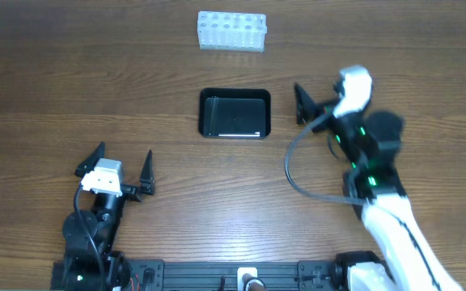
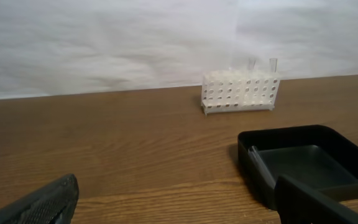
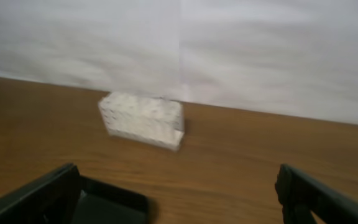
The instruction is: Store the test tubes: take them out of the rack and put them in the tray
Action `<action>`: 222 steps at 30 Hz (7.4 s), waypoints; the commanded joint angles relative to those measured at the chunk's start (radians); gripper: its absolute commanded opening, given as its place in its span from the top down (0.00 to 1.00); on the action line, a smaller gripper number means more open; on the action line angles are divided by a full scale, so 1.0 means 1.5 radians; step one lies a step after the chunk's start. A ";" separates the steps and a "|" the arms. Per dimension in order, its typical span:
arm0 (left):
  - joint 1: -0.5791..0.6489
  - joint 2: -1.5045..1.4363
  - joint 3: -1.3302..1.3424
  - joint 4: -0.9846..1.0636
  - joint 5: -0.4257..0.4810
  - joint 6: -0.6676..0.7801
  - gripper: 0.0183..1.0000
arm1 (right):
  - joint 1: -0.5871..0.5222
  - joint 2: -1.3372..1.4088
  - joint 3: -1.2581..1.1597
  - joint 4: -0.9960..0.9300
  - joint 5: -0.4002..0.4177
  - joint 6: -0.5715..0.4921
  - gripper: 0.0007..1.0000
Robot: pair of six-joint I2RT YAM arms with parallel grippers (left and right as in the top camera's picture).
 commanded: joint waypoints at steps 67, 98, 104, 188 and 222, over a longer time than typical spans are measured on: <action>0.003 -0.003 -0.003 -0.001 0.011 0.007 0.00 | 0.255 0.796 0.789 -0.162 0.375 0.144 0.06; 0.003 -0.003 -0.003 -0.001 0.011 0.007 0.00 | 0.255 0.796 0.789 -0.180 0.402 0.115 0.64; 0.003 -0.003 -0.003 -0.001 0.011 0.007 0.00 | 0.255 0.796 0.789 -0.180 0.404 0.115 0.70; 0.003 -0.003 -0.003 -0.001 0.011 0.007 0.00 | 0.287 0.543 0.596 -0.609 0.110 0.253 0.95; 0.003 -0.003 -0.003 -0.001 0.011 0.007 0.00 | 0.270 0.608 0.553 -0.560 0.093 0.311 0.86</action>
